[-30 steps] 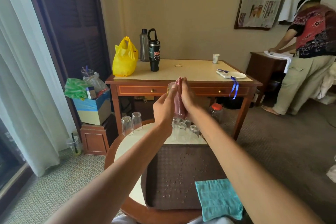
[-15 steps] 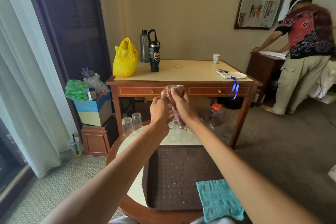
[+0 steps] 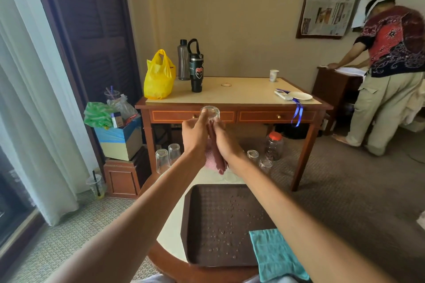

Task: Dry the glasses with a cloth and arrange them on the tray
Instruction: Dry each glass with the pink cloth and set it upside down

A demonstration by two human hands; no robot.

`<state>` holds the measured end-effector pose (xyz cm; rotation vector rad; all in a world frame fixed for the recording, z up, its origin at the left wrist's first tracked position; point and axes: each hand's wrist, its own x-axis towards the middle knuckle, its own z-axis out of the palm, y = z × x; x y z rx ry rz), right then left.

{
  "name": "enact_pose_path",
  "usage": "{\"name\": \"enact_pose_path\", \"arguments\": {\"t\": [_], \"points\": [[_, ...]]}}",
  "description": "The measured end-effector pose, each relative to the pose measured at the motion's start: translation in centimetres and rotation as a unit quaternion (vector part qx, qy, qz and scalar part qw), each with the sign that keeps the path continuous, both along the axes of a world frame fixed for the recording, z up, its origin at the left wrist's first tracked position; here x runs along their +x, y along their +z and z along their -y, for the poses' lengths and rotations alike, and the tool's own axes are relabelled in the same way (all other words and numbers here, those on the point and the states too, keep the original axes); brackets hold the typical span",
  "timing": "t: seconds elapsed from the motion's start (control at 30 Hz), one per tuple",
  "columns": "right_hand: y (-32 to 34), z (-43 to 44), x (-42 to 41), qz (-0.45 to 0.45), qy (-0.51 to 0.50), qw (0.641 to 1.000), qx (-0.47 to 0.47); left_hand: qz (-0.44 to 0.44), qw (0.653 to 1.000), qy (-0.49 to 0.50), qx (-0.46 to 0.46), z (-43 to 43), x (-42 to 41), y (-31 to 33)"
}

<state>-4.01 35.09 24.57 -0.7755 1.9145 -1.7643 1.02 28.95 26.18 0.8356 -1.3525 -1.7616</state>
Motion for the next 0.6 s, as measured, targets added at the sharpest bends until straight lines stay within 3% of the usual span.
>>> {"name": "enact_pose_path", "arguments": {"t": [0.13, 0.3, 0.4, 0.5, 0.6], "points": [[0.2, 0.7, -0.3, -0.077, -0.045, 0.993, -0.082, -0.017, 0.999, -0.009, 0.033, -0.7, 0.3, -0.5], [2.7, 0.9, -2.2, 0.018, -0.04, 0.995, -0.094, 0.021, 0.997, -0.071, 0.012, -2.4, 1.1, -0.4], [3.0, 1.2, -3.9, 0.055, -0.12, 0.988, -0.077, 0.058, 0.988, -0.14, -0.033, -2.3, 1.6, -0.5], [2.5, 1.0, -4.9, 0.178, -0.124, 0.973, -0.078, 0.124, 0.963, -0.229, -0.068, -2.1, 1.8, -0.9], [1.7, -0.1, -5.5, 0.228, -0.116, 0.967, -0.011, 0.173, 0.93, -0.323, -0.033, -1.1, 2.2, -0.8]]}}
